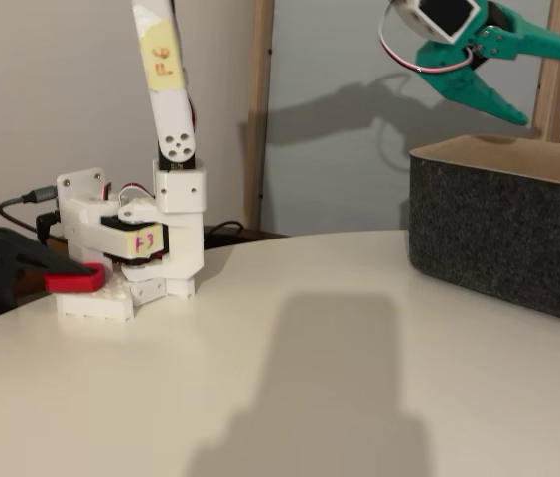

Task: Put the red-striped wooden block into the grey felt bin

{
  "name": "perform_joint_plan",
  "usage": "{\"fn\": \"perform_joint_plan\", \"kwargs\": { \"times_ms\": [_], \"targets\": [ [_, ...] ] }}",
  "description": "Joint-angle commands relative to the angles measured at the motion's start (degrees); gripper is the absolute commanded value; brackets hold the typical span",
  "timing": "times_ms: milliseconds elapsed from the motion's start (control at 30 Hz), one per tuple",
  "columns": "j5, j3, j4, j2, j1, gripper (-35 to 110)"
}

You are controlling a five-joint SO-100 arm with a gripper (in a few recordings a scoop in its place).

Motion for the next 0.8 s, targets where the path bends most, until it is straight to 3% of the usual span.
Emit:
{"fn": "perform_joint_plan", "kwargs": {
  "times_ms": [0, 267, 500, 633, 767],
  "targets": [
    [4.6, -1.5, 6.5, 11.4, 1.9, 39],
    [14.0, -1.3, 21.9, 28.7, 12.6, 27],
    [19.2, 0.5, 35.2, 37.4, 37.9, 16],
    [22.3, 8.2, 35.4, 39.5, 54.1, 9],
    [23.2, 17.9, 35.3, 41.4, 63.5, 4]
  ]
}}
